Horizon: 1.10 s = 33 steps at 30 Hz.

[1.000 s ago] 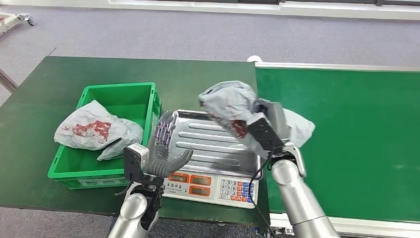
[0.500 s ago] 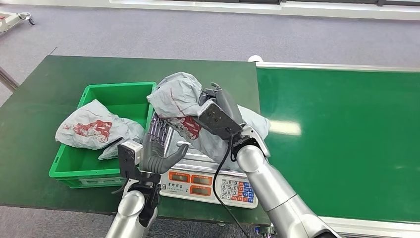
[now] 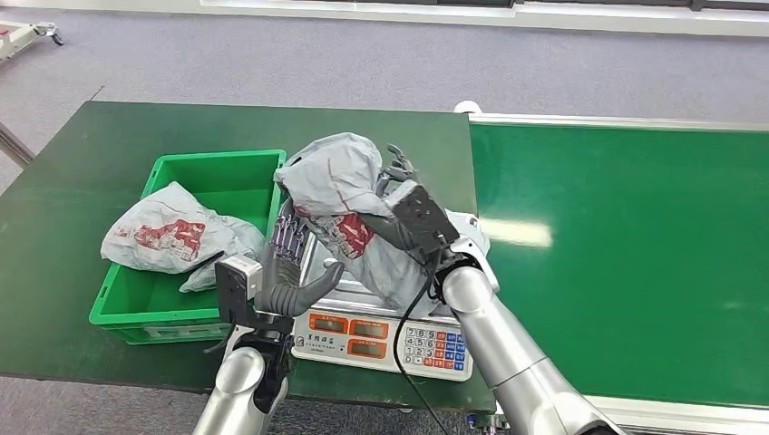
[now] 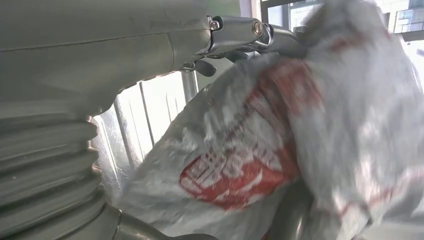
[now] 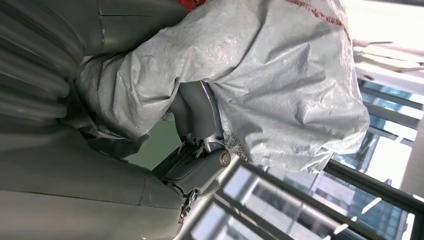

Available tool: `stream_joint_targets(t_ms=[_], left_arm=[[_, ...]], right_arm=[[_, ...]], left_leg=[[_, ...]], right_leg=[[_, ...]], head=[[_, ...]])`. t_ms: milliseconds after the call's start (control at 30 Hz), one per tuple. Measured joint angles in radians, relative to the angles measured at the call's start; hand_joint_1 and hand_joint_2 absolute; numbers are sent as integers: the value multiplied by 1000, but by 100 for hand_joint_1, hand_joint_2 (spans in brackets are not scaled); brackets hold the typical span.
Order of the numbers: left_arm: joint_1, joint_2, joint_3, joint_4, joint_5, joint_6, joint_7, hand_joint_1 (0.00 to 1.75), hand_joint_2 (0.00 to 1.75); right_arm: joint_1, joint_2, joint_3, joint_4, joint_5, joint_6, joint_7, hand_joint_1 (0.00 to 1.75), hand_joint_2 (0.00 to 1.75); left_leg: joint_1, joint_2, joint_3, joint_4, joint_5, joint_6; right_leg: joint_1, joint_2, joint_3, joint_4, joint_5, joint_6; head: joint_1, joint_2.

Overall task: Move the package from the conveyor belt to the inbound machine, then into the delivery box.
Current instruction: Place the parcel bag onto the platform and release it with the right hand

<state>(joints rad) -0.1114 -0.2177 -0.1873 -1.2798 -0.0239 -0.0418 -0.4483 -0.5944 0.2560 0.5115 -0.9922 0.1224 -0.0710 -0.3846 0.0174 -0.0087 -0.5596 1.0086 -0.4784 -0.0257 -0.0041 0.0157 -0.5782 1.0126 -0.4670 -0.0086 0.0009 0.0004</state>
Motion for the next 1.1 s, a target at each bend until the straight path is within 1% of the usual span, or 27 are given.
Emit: stream_joint_targets(t_ms=[67, 133, 200, 233, 333, 400, 633, 800, 967, 1000, 1100], left_arm=[[5, 2, 0, 0, -7, 5, -4, 0, 175], [6, 5, 0, 2, 13, -13, 6, 0, 175], [2, 8, 1, 12, 32, -35, 20, 0, 175], [-3, 9, 0, 22, 19, -26, 20, 0, 175], [-34, 11, -6, 62, -93, 53, 15, 0, 175], [-65, 11, -9, 95, -120, 51, 28, 0, 175], [-160, 6, -9, 236, -67, -78, 42, 0, 175], [-207, 0, -11, 330, 0, -207, 52, 0, 175], [-263, -31, -55, 437, -9, -255, 20, 0, 175], [-268, -39, -68, 447, -11, -263, 16, 7, 175], [-272, -52, -102, 461, -13, -280, 12, 138, 175]], right_arm=[[47, -17, -46, -4, -110, 68, -43, 0, 175], [99, -35, -103, -9, -222, 154, -83, 0, 175], [146, -47, -158, -11, -292, 219, -105, 0, 175], [166, -50, -182, -14, -306, 238, -109, 0, 175], [221, -57, -234, -34, -314, 282, -107, 0, 175], [246, -58, -253, -52, -323, 315, -98, 0, 175], [285, -58, -298, -86, -343, 349, -74, 0, 175], [292, -58, -315, -88, -350, 364, -74, 0, 175], [311, -58, -324, -106, -346, 364, -67, 0, 175], [316, -58, -326, -111, -346, 364, -65, 0, 175], [328, -58, -337, -126, -344, 363, -60, 0, 175]], left_leg=[[-1, 0, 0, 0, 0, 0], [-1, -1, 0, 0, 0, 0], [-1, -1, -1, 0, 0, 1], [-1, -1, -1, 0, 0, 1], [-1, 0, -1, 0, 0, 1], [-1, -1, -1, 0, 0, 0], [-1, 0, -1, 0, 1, 0], [-2, 0, -1, 0, 1, 0], [-2, 0, -2, 0, 1, 1], [-2, 0, -2, 0, 1, 1], [-2, 0, -2, 0, 1, 1]], right_leg=[[0, -1, 0, 0, 0, 0], [0, -1, 0, 0, 0, 0], [-1, -1, -1, 0, 0, 0], [-1, -1, -1, 0, 0, 0], [-1, -1, -1, 0, 0, 0], [-1, -1, -2, 0, 0, 0], [-1, 0, -2, 0, 1, 0], [-1, 0, -2, 0, 1, 0], [-2, -1, -2, 0, 2, 1], [-2, -1, -2, 0, 2, 1], [-3, 0, -3, 0, 2, 1]], head=[[0, 0], [0, 0], [0, 0], [0, 0], [0, 0], [0, 0], [0, 0], [0, 0], [0, 0], [0, 0], [0, 0]])
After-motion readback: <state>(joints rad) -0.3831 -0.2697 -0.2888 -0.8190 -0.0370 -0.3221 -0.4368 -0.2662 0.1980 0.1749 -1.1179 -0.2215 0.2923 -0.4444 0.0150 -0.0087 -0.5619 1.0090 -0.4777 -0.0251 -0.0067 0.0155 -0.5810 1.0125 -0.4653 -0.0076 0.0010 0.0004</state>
